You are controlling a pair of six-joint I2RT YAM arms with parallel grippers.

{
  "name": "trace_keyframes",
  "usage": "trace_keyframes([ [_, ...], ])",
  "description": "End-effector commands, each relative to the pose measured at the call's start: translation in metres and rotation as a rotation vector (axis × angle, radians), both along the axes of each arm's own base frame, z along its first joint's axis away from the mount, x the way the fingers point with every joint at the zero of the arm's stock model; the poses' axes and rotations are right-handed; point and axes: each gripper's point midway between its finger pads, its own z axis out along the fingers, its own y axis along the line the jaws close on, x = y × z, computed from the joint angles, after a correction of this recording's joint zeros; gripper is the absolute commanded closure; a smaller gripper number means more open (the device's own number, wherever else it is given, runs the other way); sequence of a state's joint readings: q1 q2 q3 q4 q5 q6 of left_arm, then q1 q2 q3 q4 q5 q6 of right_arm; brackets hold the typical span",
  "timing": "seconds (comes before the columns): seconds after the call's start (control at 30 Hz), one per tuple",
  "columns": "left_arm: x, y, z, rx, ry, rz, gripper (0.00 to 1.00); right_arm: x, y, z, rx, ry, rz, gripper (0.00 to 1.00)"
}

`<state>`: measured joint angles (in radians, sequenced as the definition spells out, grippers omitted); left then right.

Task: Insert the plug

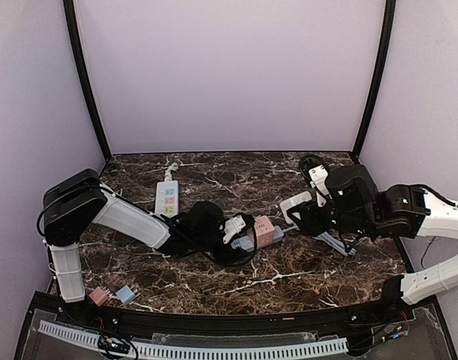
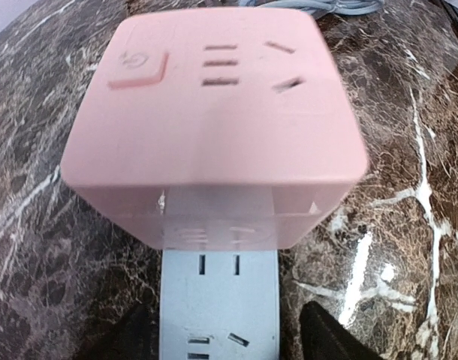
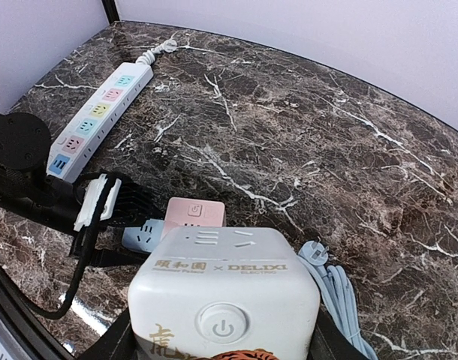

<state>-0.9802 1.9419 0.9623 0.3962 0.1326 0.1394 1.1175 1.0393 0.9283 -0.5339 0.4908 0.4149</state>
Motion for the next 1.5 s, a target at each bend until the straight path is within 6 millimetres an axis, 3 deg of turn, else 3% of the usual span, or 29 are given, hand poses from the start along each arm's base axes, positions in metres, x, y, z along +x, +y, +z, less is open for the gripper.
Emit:
trace_keyframes([
  [0.0, -0.006, 0.004, -0.012, 0.058, 0.026, -0.011, 0.40, 0.002, -0.006, 0.006, 0.035, -0.012, -0.035, 1.00],
  [0.2, -0.011, 0.012, -0.022, 0.070, 0.062, 0.001, 0.53, 0.003, -0.009, 0.006, 0.030, -0.014, -0.045, 1.00],
  [0.33, -0.015, 0.016, -0.027, 0.062, 0.095, 0.031, 0.69, 0.003, -0.008, 0.006, 0.028, -0.015, -0.046, 1.00],
  [0.7, -0.036, 0.030, -0.033, 0.013, 0.144, 0.235, 0.77, 0.005, -0.010, 0.009, 0.031, -0.011, -0.066, 1.00],
  [0.97, -0.056, 0.012, -0.031, -0.047, 0.189, 0.337, 0.76, 0.004, -0.007, 0.007, 0.022, 0.011, -0.066, 1.00],
  [1.13, -0.063, -0.001, -0.034, -0.055, 0.187, 0.304, 0.67, 0.002, -0.007, 0.006, 0.022, 0.023, -0.059, 1.00],
  [1.27, -0.069, -0.007, -0.033, -0.073, 0.206, 0.266, 0.53, 0.000, -0.005, 0.005, 0.018, 0.033, -0.041, 1.00],
  [1.37, -0.073, -0.011, -0.029, -0.075, 0.214, 0.230, 0.37, -0.001, -0.003, 0.005, 0.010, 0.038, -0.029, 1.00],
  [1.4, -0.075, -0.012, -0.028, -0.076, 0.220, 0.217, 0.26, -0.001, -0.002, 0.006, 0.007, 0.039, -0.024, 1.00],
  [1.47, -0.076, -0.014, -0.023, -0.082, 0.220, 0.203, 0.14, -0.002, -0.001, 0.007, 0.005, 0.043, -0.013, 1.00],
])
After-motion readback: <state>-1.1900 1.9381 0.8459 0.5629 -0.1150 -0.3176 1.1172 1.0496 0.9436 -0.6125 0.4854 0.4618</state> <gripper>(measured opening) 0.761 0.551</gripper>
